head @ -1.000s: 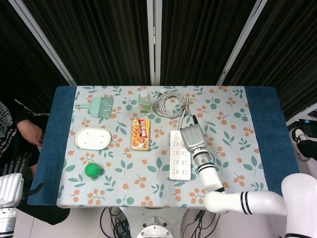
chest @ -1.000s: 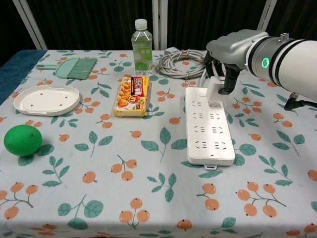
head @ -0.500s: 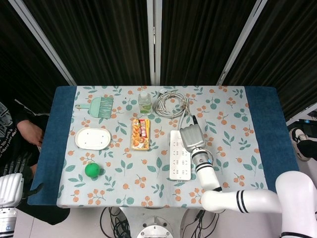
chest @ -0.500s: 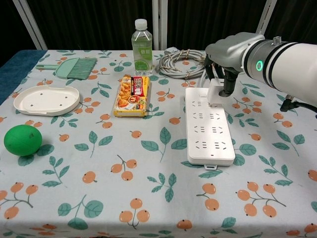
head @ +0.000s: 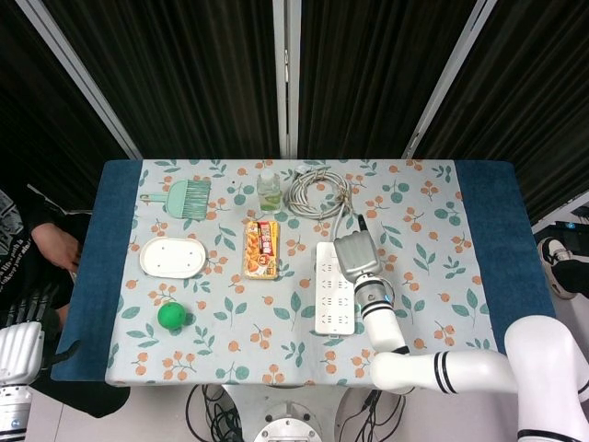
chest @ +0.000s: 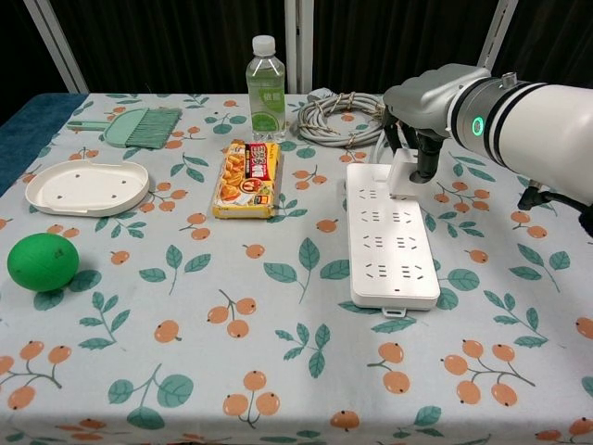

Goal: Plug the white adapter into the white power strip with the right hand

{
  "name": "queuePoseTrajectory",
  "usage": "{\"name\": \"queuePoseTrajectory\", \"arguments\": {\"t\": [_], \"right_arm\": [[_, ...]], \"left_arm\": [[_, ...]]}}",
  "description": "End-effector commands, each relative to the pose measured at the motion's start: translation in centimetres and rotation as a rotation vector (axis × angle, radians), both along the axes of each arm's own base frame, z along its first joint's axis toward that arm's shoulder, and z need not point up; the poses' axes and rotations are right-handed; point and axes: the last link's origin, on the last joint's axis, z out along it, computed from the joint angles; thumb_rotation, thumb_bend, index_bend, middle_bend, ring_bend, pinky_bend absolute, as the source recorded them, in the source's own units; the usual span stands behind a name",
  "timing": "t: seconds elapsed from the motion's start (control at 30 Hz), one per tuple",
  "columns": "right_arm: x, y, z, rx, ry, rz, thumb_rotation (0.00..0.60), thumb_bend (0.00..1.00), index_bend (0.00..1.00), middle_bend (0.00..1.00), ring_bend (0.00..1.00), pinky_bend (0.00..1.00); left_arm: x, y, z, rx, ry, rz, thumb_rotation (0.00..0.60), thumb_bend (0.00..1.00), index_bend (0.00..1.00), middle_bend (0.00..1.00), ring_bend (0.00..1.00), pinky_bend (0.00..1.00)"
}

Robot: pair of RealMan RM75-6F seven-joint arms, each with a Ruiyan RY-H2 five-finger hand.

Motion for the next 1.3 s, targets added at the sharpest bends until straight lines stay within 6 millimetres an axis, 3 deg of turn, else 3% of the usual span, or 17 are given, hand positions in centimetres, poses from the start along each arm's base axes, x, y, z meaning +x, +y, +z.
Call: {"name": "queuePoseTrajectory", "arguments": {"t": [0.03, 0.87, 0.93, 1.07, 1.3], "right_arm": [[0.2, 0.0, -0.1, 0.002, 0.003, 0.003, 0.600, 0.42, 0.72, 0.67, 0.41, 0.00], [0.0, 0.0, -1.7, 0.019, 0.022, 0.005, 0.600, 0.42, 0.70, 0.66, 0.41, 0.00], [-0.1, 0.0, -1.6, 0.023, 0.021, 0.001, 0.600, 0.41, 0.65, 0.62, 0.41, 0.00], [-0.2, 0.2, -1.3, 0.028, 0.019, -0.002, 0.600, 0.38, 0.47, 0.52, 0.36, 0.00], [-0.4, 0.3, -1.1, 0.027, 0.009, -0.008, 0.600, 0.29, 0.30, 0.41, 0.27, 0.00]], "left_arm": [[0.0, 0.0, 0.0, 0.000, -0.001, 0.001, 0.600, 0.14, 0.05, 0.00, 0.00, 0.00], [-0.4, -0.2, -0.3, -0.001, -0.008, 0.012, 0.600, 0.14, 0.04, 0.00, 0.00, 0.00], [-0.4, -0.2, -0.3, 0.000, -0.007, 0.013, 0.600, 0.14, 0.04, 0.00, 0.00, 0.00], [-0.4, -0.1, -0.2, 0.005, -0.007, 0.011, 0.600, 0.14, 0.04, 0.00, 0.00, 0.00], [-0.3, -0.2, -0.1, 0.007, -0.006, 0.010, 0.600, 0.14, 0.04, 0.00, 0.00, 0.00]]}}
